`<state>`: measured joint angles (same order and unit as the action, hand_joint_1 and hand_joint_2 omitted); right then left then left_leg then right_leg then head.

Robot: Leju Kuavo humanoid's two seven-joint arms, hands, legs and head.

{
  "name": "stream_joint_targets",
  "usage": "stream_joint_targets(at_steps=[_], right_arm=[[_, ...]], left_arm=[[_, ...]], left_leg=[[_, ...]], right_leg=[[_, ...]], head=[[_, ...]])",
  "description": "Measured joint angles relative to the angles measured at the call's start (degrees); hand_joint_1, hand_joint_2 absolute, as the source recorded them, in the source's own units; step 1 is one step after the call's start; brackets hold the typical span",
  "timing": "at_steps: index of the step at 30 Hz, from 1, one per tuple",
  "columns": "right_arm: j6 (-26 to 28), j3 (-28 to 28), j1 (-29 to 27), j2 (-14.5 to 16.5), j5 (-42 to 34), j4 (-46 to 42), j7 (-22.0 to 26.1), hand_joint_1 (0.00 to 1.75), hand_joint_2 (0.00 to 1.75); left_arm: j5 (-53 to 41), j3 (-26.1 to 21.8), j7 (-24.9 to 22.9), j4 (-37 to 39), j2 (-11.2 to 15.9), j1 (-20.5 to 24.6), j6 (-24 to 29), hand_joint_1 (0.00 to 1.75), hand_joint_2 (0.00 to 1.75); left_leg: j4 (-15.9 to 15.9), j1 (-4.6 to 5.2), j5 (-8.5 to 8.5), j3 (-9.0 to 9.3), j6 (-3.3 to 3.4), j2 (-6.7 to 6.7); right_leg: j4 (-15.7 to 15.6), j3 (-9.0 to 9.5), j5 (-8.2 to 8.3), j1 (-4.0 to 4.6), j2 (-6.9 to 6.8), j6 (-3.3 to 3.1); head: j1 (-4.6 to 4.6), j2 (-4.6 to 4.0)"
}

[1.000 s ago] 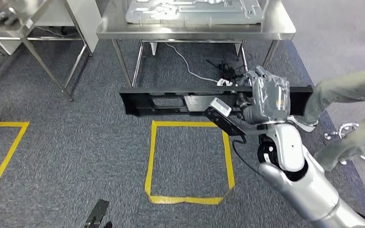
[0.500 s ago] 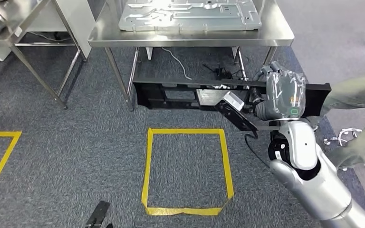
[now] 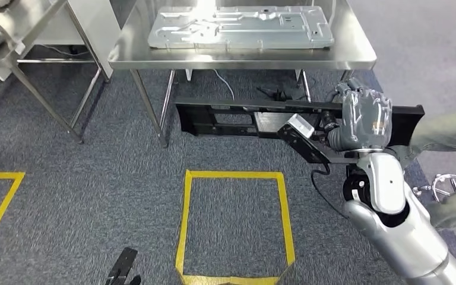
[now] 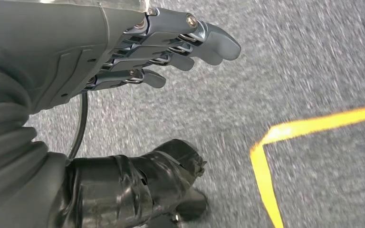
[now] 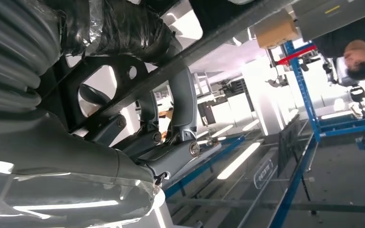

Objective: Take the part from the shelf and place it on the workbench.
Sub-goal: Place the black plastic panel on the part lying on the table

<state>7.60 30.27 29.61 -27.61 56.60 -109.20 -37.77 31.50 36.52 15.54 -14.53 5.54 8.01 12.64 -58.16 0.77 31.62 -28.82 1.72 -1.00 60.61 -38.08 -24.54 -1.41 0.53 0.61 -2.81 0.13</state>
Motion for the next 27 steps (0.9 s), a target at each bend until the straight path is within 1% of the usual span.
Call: stream_joint_targets(at_steps=[1,2,3,4,6,7,8,9,10,11,12,13,14,15,16,17,18,19,20,21,22,23,24,25,26,27], right_arm=[[0.0,0.0,0.0,0.0,0.0,0.0,0.1,1.75,1.75],[0.0,-0.1,0.2,0.0,0.0,-0.1,0.2,1.75,1.75],[0.0,-0.1,0.3,0.0,0.0,-0.1,0.2,1.75,1.75],[0.0,-0.1,0.3,0.0,0.0,-0.2,0.2,1.75,1.75],[0.0,-0.2,0.4,0.0,0.1,-0.2,0.3,1.75,1.75],[0.0,-0.2,0.4,0.0,0.1,-0.2,0.3,1.75,1.75],[-0.1,-0.2,0.4,0.0,0.1,-0.2,0.3,1.75,1.75],[-0.1,-0.3,0.4,0.0,0.1,-0.2,0.3,1.75,1.75],[-0.2,-0.3,0.5,0.0,0.1,-0.2,0.3,1.75,1.75],[-0.3,-0.4,0.5,0.0,0.1,-0.2,0.3,1.75,1.75],[-0.3,-0.4,0.6,0.0,0.0,-0.3,0.3,1.75,1.75],[-0.4,-0.4,0.7,-0.1,0.0,-0.3,0.3,1.75,1.75],[-0.4,-0.4,0.7,-0.1,0.0,-0.3,0.3,1.75,1.75],[-0.4,-0.4,0.7,-0.1,0.0,-0.4,0.3,1.75,1.75],[-0.4,-0.5,0.8,-0.2,0.0,-0.4,0.3,1.75,1.75],[-0.5,-0.6,1.0,-0.3,0.1,-0.4,0.3,1.75,1.75],[-0.5,-0.7,1.1,-0.4,0.1,-0.5,0.3,1.75,1.75],[-0.5,-0.7,1.3,-0.5,0.1,-0.5,0.4,1.75,1.75],[-0.5,-0.8,1.3,-0.5,0.1,-0.5,0.4,1.75,1.75],[-0.5,-0.8,1.3,-0.5,0.1,-0.5,0.4,1.75,1.75],[-0.5,-0.8,1.3,-0.5,0.2,-0.5,0.4,1.75,1.75],[-0.4,-0.9,1.3,-0.5,0.2,-0.5,0.4,1.75,1.75],[-0.3,-0.9,1.3,-0.5,0.3,-0.5,0.5,1.75,1.75],[-0.1,-0.9,1.3,-0.5,0.5,-0.4,0.5,1.75,1.75],[0.1,-0.9,1.2,-0.5,0.6,-0.4,0.6,1.75,1.75],[0.5,-1.0,1.2,-0.5,0.8,-0.3,0.7,1.75,1.75]], left_arm=[[0.0,0.0,0.0,0.0,0.0,0.0,0.0,0.00,1.75],[0.0,0.0,0.0,0.0,0.0,0.1,0.0,0.00,1.75],[0.0,0.0,0.0,0.0,-0.1,0.1,0.0,0.00,1.75],[0.0,0.0,0.0,0.0,-0.1,0.2,0.0,0.00,1.75],[0.2,0.0,0.0,0.0,-0.1,0.0,0.0,0.00,1.75],[0.2,0.0,0.0,0.0,-0.1,-0.1,0.0,0.00,1.75],[0.3,0.0,0.0,0.0,-0.1,-0.2,0.0,0.00,1.75],[0.3,0.0,0.0,0.0,-0.1,-0.3,0.0,0.00,1.75],[0.3,0.0,0.0,0.0,-0.1,-0.3,0.1,0.00,1.75],[0.3,0.0,0.0,0.0,0.0,-0.4,0.1,0.00,1.75],[0.4,0.0,0.0,0.0,0.1,-0.4,0.1,0.00,1.75],[0.4,0.0,0.0,0.0,0.2,-0.5,0.1,0.00,1.75],[0.4,0.0,-0.1,0.0,0.4,-0.5,0.1,0.00,1.75],[0.4,0.0,-0.1,0.0,0.5,-0.5,0.1,0.00,1.75],[0.4,0.0,-0.1,0.0,0.5,-0.5,0.2,0.00,1.75],[0.4,0.0,-0.1,0.0,0.5,-0.5,0.2,0.00,1.75],[0.4,0.0,-0.2,0.0,0.5,-0.4,0.2,0.00,1.75],[0.4,0.0,-0.2,0.0,0.4,-0.3,0.1,0.00,1.75],[0.4,0.0,-0.2,0.0,0.4,-0.2,0.1,0.00,1.75],[0.4,0.0,-0.2,0.0,0.4,-0.2,0.1,0.00,1.75],[0.4,0.0,-0.2,0.0,0.4,-0.2,0.1,0.00,1.75],[0.4,0.0,-0.2,0.0,0.4,-0.2,0.2,0.00,1.75],[0.4,0.0,-0.2,0.0,0.4,-0.3,0.2,0.00,1.75],[0.4,0.0,-0.2,0.0,0.4,-0.3,0.2,0.00,1.75],[0.4,0.0,-0.1,0.0,0.4,-0.2,0.3,0.00,1.75],[0.4,0.1,-0.1,0.0,0.4,-0.2,0.3,0.00,1.75]], left_leg=[[-0.4,-0.12,0.22,0.14,-0.27,0.06],[-1.7,-0.24,0.47,-0.22,-0.52,0.13],[-4.0,-0.39,0.98,-1.46,-0.78,0.21],[-7.3,-0.52,1.64,-3.47,-1.03,0.30],[-14.4,-0.68,3.76,-8.89,-1.34,0.35],[-16.1,-0.71,4.53,-11.02,-1.35,0.36],[-16.0,-0.69,4.51,-12.38,-1.22,0.36],[-14.1,-0.61,3.14,-12.73,-0.98,0.36],[-10.8,-0.46,0.40,-12.42,-0.63,0.38],[-7.2,-0.13,-3.18,-11.88,-0.21,0.38],[-4.4,0.22,-5.67,-11.39,0.24,0.38],[-2.6,0.56,-7.47,-10.87,0.71,0.30],[-1.5,0.81,-8.09,-10.56,1.13,0.19],[-0.9,0.84,-7.70,-9.90,1.52,0.11],[-0.1,0.75,-7.96,-8.96,1.76,0.04],[0.6,0.63,-7.94,-8.06,1.94,0.05],[1.0,0.52,-7.77,-7.06,2.16,0.08],[1.3,0.45,-7.53,-6.30,2.29,0.09],[1.4,0.47,-7.07,-5.70,2.45,0.10],[1.4,0.47,-6.50,-5.11,2.52,0.09],[1.4,0.46,-5.87,-4.45,2.48,0.05],[1.3,0.43,-5.15,-3.66,2.40,0.00],[1.2,0.36,-4.35,-2.73,2.28,-0.09],[1.1,0.28,-3.43,-1.71,2.09,-0.17],[0.8,0.24,-2.44,-0.83,1.82,-0.25],[0.5,0.23,-1.52,-0.23,1.49,-0.38]], right_leg=[[-0.1,0.39,-0.10,0.03,0.06,-0.46],[-0.2,0.92,-0.41,0.06,0.08,-0.90],[-0.3,1.58,-0.74,0.07,0.09,-1.22],[-0.3,2.17,-1.17,0.16,0.07,-1.44],[-0.4,3.40,-2.24,0.35,0.09,-1.62],[-0.4,4.11,-2.83,0.45,0.12,-1.64],[-0.4,4.95,-3.49,0.52,0.14,-1.63],[-0.4,5.88,-4.17,0.56,0.16,-1.62],[-0.5,6.83,-4.87,0.57,0.14,-1.57],[-0.5,7.74,-5.53,0.57,0.15,-1.46],[-0.7,8.43,-6.09,0.56,0.26,-1.26],[-1.1,8.96,-6.54,0.54,0.39,-0.97],[-1.1,9.38,-6.58,0.58,0.51,-0.66],[-1.2,9.71,-6.37,0.65,0.59,-0.33],[-0.9,9.90,-6.25,0.65,0.53,-0.11],[0.2,9.69,-6.08,0.69,0.43,0.04],[2.1,8.78,-6.34,0.70,0.34,0.19],[4.8,7.12,-7.05,0.65,0.26,0.31],[8.0,4.92,-8.13,0.66,0.22,0.50],[10.7,2.55,-9.61,0.60,0.21,0.71],[12.4,0.54,-11.06,0.49,0.20,0.94],[12.5,-0.85,-11.99,0.34,0.18,1.18],[11.2,-1.49,-11.69,0.17,0.15,1.43],[8.5,-1.57,-9.67,-0.04,0.11,1.70],[5.2,-1.53,-5.87,-0.23,0.03,1.89],[2.6,-1.42,-2.57,-0.26,-0.06,1.75]], head=[[0.02,0.00],[-0.01,0.00],[-0.01,0.00],[-0.02,0.00],[-0.01,0.00],[-0.03,0.00],[-0.01,0.00],[-0.01,0.00],[-0.01,0.00],[-0.01,0.00],[-0.03,0.00],[-0.03,0.00],[-0.02,0.00],[0.01,0.00],[0.02,0.00],[0.05,0.00],[0.07,0.00],[0.08,0.00],[0.13,0.00],[0.13,0.00],[0.15,0.00],[0.14,0.00],[0.15,0.00],[0.16,0.00],[0.21,0.00],[0.26,0.00]])
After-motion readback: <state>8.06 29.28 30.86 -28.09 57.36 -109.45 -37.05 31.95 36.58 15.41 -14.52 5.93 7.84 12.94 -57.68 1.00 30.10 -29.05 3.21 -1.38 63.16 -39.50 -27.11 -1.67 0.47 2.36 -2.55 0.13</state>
